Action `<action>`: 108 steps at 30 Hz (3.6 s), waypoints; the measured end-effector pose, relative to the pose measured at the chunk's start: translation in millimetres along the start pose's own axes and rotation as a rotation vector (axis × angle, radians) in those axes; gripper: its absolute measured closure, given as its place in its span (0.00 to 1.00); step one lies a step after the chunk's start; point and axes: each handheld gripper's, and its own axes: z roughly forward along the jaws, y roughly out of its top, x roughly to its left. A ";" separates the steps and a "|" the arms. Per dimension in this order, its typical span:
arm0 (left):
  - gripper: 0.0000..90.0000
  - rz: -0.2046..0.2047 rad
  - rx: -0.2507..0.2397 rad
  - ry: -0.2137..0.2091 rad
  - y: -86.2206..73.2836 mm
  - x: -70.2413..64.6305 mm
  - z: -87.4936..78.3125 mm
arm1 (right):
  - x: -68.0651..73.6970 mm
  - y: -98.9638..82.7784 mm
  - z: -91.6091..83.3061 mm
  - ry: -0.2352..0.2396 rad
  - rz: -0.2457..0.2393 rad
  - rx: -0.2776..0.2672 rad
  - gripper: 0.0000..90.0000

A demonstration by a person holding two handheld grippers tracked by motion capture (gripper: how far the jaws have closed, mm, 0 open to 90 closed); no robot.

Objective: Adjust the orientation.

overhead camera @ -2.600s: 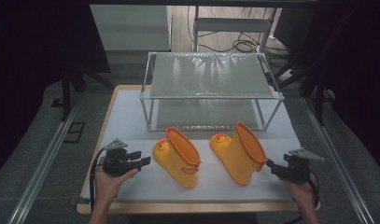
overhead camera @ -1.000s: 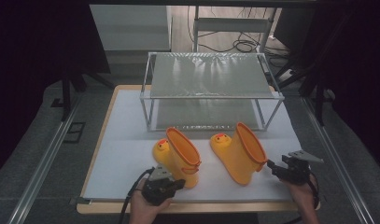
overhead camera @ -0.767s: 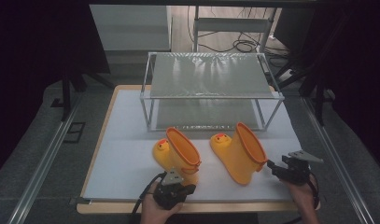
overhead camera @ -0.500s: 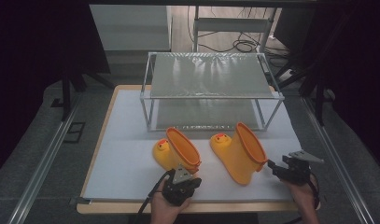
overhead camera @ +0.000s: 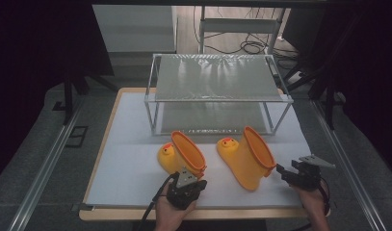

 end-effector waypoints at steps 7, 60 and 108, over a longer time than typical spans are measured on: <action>1.00 -0.018 0.001 -0.002 -3.6 5.2 -6.8 | -0.9 0.1 0.5 0.002 0.003 0.000 0.35; 0.73 -0.196 -0.042 -0.002 -56.3 91.1 -111.8 | -3.7 0.9 0.0 0.008 0.013 -0.004 0.36; 0.51 -0.182 0.077 0.072 -24.3 150.9 -89.1 | 43.5 3.4 8.9 0.306 -0.278 0.081 0.99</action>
